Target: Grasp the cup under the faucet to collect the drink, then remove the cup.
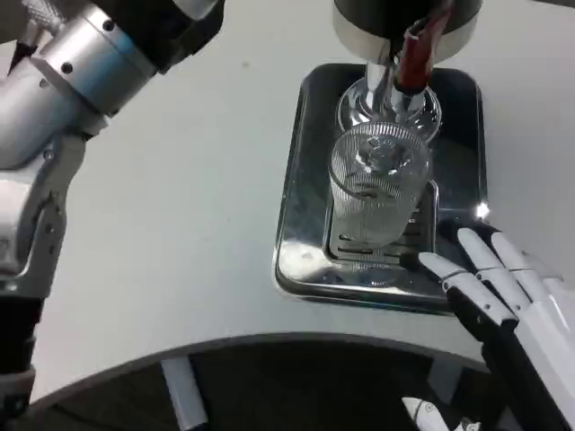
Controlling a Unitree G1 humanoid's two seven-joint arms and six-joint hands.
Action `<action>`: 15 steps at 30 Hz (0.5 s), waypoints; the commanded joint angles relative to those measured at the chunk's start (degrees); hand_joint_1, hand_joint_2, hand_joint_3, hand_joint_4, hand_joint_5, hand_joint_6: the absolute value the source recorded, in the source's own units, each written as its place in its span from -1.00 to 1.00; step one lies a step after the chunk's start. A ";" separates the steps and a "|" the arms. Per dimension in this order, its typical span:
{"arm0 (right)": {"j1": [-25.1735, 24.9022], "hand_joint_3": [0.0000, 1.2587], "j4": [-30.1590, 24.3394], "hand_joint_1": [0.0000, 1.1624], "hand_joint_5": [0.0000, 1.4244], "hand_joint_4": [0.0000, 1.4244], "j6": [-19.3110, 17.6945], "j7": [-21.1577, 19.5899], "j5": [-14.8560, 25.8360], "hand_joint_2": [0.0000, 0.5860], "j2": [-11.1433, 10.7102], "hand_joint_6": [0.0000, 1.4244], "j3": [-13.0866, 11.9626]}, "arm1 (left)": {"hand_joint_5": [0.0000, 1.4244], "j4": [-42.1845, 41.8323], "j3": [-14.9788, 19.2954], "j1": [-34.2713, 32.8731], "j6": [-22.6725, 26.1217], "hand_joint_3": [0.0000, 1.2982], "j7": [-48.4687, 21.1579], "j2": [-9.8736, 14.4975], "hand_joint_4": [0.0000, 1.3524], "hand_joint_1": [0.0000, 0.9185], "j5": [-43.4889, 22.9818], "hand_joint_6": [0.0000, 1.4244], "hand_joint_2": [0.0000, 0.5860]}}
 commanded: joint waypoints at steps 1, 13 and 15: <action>6.77 -0.69 -0.86 -0.09 -0.98 -0.95 -1.22 -2.03 0.79 0.47 9.93 -0.89 -0.76 | -0.56 2.02 -0.78 -2.44 2.86 -0.62 -4.14 -1.59 -0.71 -1.00 0.36 -0.51 -0.69; 9.02 -0.69 -0.86 -0.09 -0.98 -0.94 -2.35 -3.28 2.86 0.47 9.51 -0.89 -2.45 | -0.63 0.76 0.35 2.99 6.03 -0.71 -7.43 -3.98 -0.79 -1.00 -0.27 -0.54 -0.68; 9.11 -0.69 -0.86 -0.09 -0.98 -0.94 -2.48 -3.26 2.86 0.47 9.53 -0.89 -2.42 | -0.63 1.11 0.54 3.86 6.46 -0.72 -7.86 -4.05 -0.81 -1.00 -0.57 -0.54 -0.68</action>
